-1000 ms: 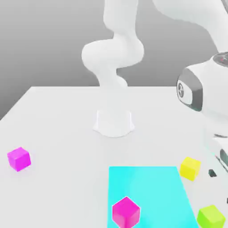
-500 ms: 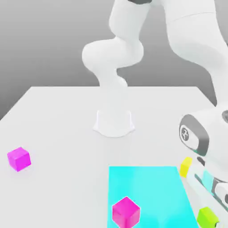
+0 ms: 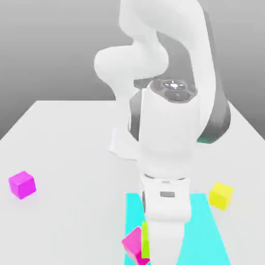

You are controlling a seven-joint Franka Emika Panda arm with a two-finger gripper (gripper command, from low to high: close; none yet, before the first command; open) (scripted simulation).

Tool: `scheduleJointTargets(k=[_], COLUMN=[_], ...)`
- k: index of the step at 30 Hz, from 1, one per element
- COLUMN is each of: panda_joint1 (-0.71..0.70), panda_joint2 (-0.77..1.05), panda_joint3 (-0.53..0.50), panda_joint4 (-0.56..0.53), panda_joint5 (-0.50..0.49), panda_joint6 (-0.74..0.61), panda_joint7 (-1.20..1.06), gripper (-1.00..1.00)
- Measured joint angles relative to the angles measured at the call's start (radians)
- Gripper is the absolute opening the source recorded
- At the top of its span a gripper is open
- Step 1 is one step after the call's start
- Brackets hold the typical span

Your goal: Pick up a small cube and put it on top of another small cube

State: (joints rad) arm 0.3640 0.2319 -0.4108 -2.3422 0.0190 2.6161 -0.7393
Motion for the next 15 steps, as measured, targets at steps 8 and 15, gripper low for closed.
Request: scheduleJointTargets(k=[8,15], panda_joint1=[-0.252,-0.539], panda_joint2=[-0.153,-0.273], panda_joint3=[-0.237,-0.372], panda_joint4=[-0.162,-0.327], panda_joint5=[-0.077,-0.106], panda_joint6=[0.009,0.029], panda_joint7=[-0.147,-0.354], gripper=[-1.0,-1.0])
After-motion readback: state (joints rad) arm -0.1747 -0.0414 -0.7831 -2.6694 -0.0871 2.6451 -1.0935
